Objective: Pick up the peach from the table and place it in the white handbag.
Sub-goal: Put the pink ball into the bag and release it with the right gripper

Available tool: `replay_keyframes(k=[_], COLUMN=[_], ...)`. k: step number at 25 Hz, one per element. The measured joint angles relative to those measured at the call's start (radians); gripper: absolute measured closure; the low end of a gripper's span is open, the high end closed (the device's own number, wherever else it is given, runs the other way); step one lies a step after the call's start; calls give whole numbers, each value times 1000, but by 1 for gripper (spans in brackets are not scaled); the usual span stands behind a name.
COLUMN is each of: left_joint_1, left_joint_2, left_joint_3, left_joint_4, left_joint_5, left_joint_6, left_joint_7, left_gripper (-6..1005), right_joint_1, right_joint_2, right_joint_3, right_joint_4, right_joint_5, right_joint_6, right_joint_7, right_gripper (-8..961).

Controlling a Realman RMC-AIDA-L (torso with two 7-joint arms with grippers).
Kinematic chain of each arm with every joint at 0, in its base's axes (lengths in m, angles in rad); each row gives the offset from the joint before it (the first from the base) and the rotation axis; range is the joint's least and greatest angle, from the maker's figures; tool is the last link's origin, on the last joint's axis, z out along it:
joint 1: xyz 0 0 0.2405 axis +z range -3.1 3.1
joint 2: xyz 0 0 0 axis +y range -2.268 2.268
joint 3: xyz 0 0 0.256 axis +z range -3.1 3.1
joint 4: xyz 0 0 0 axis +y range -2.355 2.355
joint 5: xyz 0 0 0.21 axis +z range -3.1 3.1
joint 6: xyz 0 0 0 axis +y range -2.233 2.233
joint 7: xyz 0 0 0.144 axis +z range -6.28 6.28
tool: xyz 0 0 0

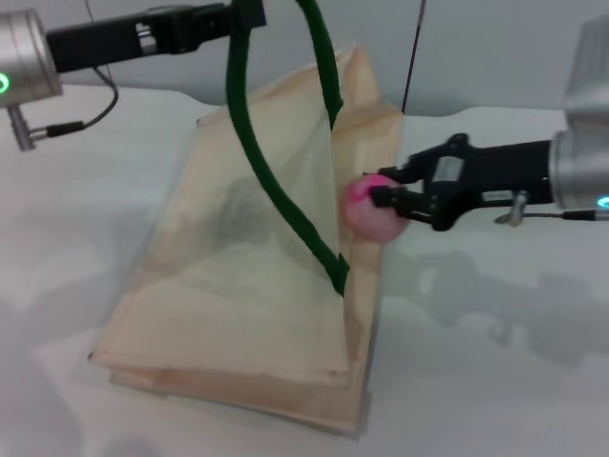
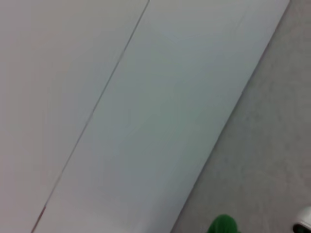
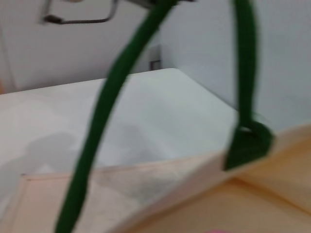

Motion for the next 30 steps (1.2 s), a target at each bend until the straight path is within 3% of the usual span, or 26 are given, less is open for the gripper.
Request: replay_keyframes(k=[15,20,30], left_joint_1=[-57,-67,-46], left_joint_2=[7,8,9], left_joint_3=[0,0,-2], left_joint_4=[6,6,6], left_joint_5=[-47,-80,-136], left_joint_6=[13,23,17], left_joint_7=[-36,-42,-45], left_gripper=[843,841,835], right_joint_1=[109,127,165], right_joint_2=[9,10,12], right_joint_3=[-253,-291,-407], right_joint_4=[78,99,134], right_joint_5=[110,117,179], right_joint_6=[-111,-148,-216], right_joint_7=[-4,-4,-19], right_gripper=[779,796,798])
